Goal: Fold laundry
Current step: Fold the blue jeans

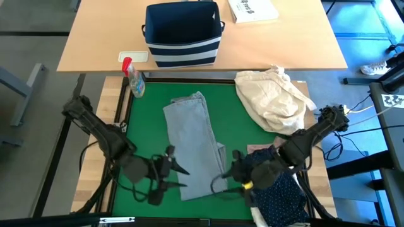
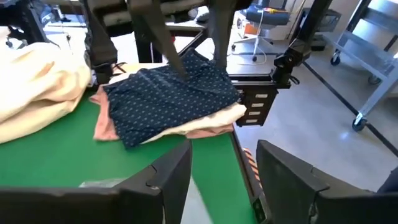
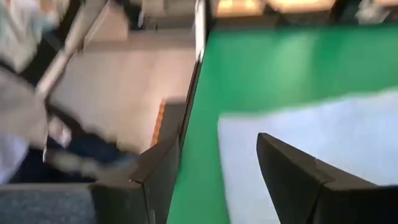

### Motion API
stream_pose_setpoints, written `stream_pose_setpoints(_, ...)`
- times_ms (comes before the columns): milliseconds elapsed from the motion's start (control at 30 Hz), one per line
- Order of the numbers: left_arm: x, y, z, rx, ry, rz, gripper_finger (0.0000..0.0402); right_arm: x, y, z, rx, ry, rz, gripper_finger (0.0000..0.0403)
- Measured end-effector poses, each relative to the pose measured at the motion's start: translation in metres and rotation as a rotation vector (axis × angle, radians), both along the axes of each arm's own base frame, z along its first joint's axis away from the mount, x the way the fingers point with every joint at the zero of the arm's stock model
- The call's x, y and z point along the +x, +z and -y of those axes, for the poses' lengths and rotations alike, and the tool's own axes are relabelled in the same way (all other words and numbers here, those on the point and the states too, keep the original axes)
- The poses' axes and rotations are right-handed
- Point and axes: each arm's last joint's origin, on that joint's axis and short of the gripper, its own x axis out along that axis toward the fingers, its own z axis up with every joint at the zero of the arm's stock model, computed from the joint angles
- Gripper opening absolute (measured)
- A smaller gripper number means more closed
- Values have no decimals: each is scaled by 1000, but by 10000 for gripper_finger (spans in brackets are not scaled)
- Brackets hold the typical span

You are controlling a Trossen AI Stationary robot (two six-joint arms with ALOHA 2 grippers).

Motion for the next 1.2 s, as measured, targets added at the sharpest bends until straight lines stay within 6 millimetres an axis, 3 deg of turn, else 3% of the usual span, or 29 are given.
stream_pose_setpoints(233, 35, -19, 21, 51, 15, 10, 172, -8, -21, -2, -82, 44, -162, 218)
stream_pose_setpoints(467, 45, -52, 25, 12, 97, -158, 179, -4, -42, -4, -137, 48, -188, 218)
stream_pose_setpoints(767, 58, -124, 44, -5, 110, -487, 238, 26, -111, -23, -255, 61, -301, 218)
stream_pose_setpoints(1000, 60, -179, 71, 44, 94, -603, 235, 45, -171, -34, -418, 12, -393, 218)
stream_pose_setpoints(1200, 58, -208, 85, 68, 107, -655, 232, 56, -211, -41, -476, 3, -442, 218)
